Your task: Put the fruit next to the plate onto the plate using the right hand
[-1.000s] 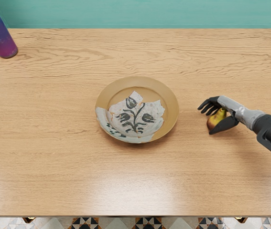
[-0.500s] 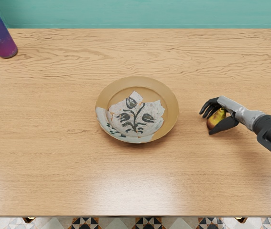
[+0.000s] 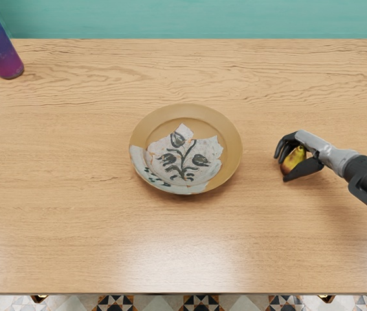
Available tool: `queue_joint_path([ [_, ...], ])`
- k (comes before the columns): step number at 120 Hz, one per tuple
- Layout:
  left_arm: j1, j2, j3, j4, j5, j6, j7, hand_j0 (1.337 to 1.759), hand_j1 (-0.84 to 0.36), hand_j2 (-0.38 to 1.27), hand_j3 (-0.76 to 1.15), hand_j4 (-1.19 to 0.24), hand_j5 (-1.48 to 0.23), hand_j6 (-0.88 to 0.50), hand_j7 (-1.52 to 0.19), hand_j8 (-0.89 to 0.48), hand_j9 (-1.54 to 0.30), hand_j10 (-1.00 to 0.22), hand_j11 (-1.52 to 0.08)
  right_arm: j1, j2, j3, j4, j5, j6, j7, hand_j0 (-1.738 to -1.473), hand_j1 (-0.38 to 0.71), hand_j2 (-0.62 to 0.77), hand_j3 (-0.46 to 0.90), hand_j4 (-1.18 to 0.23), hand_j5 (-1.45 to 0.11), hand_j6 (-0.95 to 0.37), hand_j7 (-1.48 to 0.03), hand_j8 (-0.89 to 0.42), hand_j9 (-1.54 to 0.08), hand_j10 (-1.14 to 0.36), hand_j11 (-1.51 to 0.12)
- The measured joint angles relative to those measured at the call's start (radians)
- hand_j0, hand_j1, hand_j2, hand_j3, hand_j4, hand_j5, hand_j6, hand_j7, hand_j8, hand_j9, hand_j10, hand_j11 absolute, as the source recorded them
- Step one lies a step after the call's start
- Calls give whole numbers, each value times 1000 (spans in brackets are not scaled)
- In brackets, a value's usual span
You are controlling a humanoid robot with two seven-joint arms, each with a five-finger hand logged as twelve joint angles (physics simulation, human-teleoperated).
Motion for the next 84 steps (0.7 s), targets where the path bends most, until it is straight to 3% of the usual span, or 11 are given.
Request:
queue_joint_path([
  [84, 0, 0, 0, 0, 0, 0, 0, 1658, 348, 0, 0, -1, -1, -1, -1, -1, -1, -1, -1, 4, 1, -1, -5, -15, 9, -1, -1651, 188, 193, 0, -857, -1150, -865, -1128, -446, -1127, -417, -1155],
])
